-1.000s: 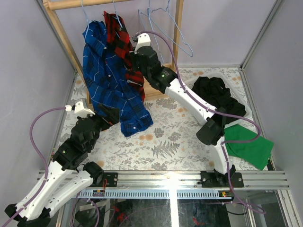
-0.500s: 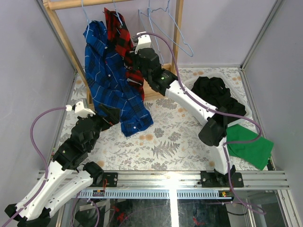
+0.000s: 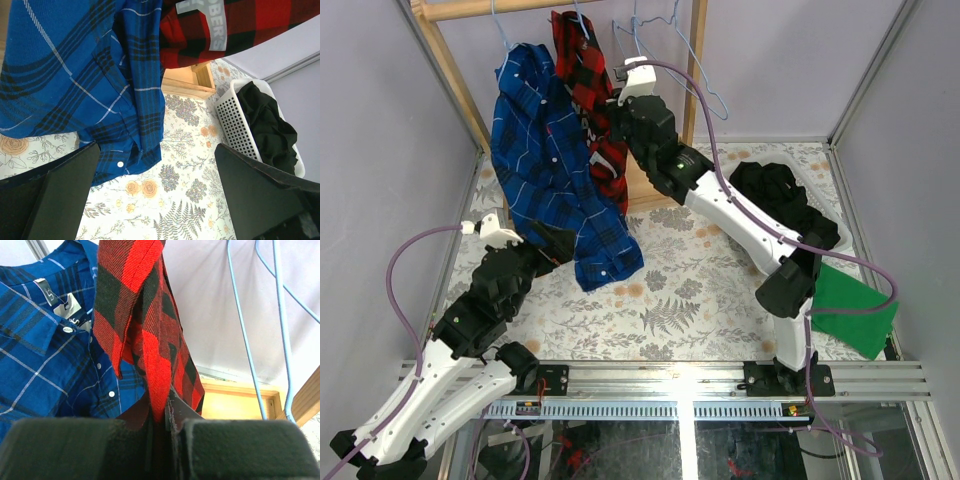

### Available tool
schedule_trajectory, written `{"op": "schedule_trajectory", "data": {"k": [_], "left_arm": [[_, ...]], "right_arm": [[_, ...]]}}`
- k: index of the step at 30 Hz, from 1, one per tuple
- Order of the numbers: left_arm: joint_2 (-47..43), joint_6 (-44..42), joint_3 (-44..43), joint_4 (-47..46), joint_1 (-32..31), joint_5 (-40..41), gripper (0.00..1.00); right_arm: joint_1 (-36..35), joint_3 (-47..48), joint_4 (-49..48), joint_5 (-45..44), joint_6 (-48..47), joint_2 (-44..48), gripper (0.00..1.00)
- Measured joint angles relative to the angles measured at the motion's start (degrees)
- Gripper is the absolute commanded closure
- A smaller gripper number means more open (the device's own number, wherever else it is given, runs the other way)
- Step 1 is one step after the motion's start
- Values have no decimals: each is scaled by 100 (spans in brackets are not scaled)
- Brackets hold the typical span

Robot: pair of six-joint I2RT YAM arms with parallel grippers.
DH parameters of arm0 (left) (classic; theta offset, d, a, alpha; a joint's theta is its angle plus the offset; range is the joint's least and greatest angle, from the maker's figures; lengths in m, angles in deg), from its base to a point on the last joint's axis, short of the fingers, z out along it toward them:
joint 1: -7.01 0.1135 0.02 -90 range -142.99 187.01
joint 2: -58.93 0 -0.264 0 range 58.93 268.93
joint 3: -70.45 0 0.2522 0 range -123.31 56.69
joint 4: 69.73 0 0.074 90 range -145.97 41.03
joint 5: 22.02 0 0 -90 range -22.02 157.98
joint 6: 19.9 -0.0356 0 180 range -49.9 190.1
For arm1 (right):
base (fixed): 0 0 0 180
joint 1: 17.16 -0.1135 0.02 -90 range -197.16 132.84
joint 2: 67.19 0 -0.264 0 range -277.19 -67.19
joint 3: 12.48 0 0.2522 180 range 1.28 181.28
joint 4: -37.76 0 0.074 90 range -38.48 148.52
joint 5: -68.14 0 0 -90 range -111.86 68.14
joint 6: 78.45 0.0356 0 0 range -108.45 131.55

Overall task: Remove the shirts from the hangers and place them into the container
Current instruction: Pick up the hanger from the clothesline.

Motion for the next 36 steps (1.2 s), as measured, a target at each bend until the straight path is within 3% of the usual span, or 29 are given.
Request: {"op": "schedule_trajectory", "data": {"k": [21,25,31,36], "left_arm": [[0,-2,0,0,0,-9,0],[0,-2,0,0,0,-11,0],[-4,-2,0,0,0,-11,0],[-48,-2,0,2,0,-9,0]], "right_arm": [[0,-789,-55,-356,-50,365,98],[0,-754,61,-404,-55,343,93],[0,-286,278,-455,-94,24,75],[2,378,529,-450,-184,-328,69]]}}
